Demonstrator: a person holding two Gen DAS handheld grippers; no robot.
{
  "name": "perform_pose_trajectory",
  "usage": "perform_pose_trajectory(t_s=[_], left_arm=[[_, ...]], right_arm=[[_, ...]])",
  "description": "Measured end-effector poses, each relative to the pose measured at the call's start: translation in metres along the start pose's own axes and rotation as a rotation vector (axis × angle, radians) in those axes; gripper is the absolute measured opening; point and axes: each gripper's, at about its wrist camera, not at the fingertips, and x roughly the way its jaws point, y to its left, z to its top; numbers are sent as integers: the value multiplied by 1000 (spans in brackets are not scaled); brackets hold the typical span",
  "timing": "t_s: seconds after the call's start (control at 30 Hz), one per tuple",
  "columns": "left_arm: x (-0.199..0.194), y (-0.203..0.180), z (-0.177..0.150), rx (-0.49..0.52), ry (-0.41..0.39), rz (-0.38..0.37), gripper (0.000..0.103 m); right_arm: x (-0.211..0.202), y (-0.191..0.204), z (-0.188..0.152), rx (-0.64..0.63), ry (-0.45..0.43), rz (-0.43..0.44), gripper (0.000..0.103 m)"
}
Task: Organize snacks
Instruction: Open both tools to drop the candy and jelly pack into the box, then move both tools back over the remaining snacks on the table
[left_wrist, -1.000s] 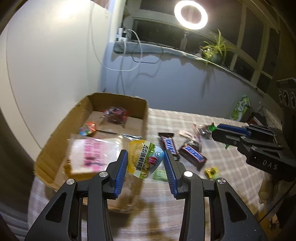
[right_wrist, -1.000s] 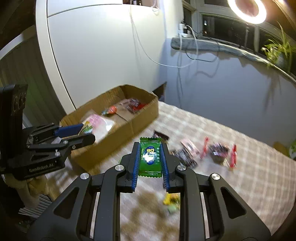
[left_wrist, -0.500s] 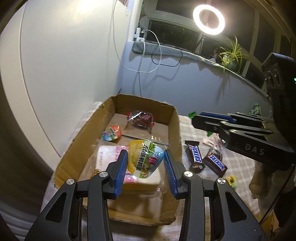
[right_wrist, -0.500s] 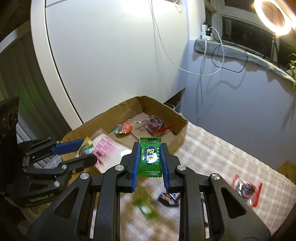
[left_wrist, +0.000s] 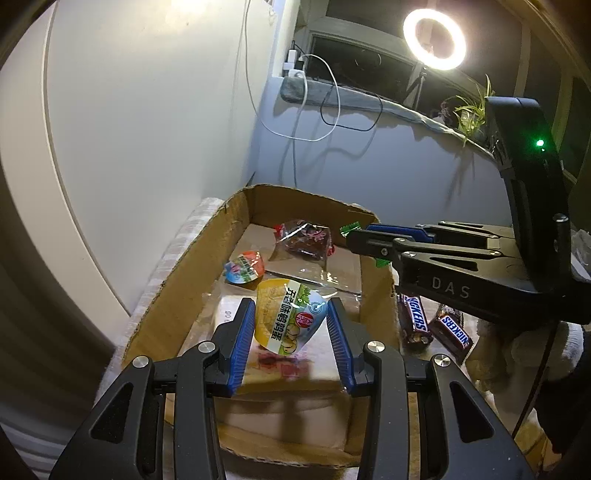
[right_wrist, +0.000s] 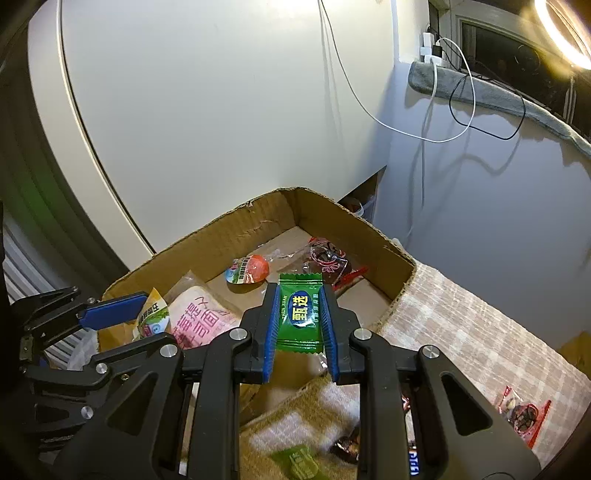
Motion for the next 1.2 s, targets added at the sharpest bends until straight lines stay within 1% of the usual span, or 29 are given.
perform_pose_trajectory(t_s=[0.2, 0.33, 0.4, 0.43, 0.47, 0.5, 0.53, 0.63, 0.67, 0.73, 1.2], left_arm=[[2, 3, 0, -3, 9, 3, 39], [2, 3, 0, -5, 6, 11, 42], [2, 3, 0, -3, 3, 14, 42], [2, 3, 0, -3, 3, 15, 46], [1, 3, 0, -3, 3, 17, 51], [1, 3, 1, -2, -2, 20, 58], [0, 3, 1, 0, -6, 21, 59], [0, 2, 1, 6, -6, 21, 62], [0, 2, 1, 6, -8, 21, 62], [-1, 1, 1, 7, -11, 21, 63], [-12, -11, 0, 19, -27, 9, 63]], right_arm=[[8, 2, 3, -6, 8, 3, 22], [9, 4, 5, -14, 2, -1, 26], [8, 4, 5, -15, -4, -8, 41], [7, 5, 6, -15, -10, -13, 58], [5, 5, 6, -15, -19, -18, 70], [3, 5, 6, -15, -29, -23, 75], [2, 5, 6, -16, -34, -26, 77], [-1, 6, 7, -24, -42, -47, 79], [-1, 6, 8, -27, -43, -54, 85], [-4, 7, 8, -32, -55, -62, 91], [-32, 0, -1, -22, -72, -69, 91]])
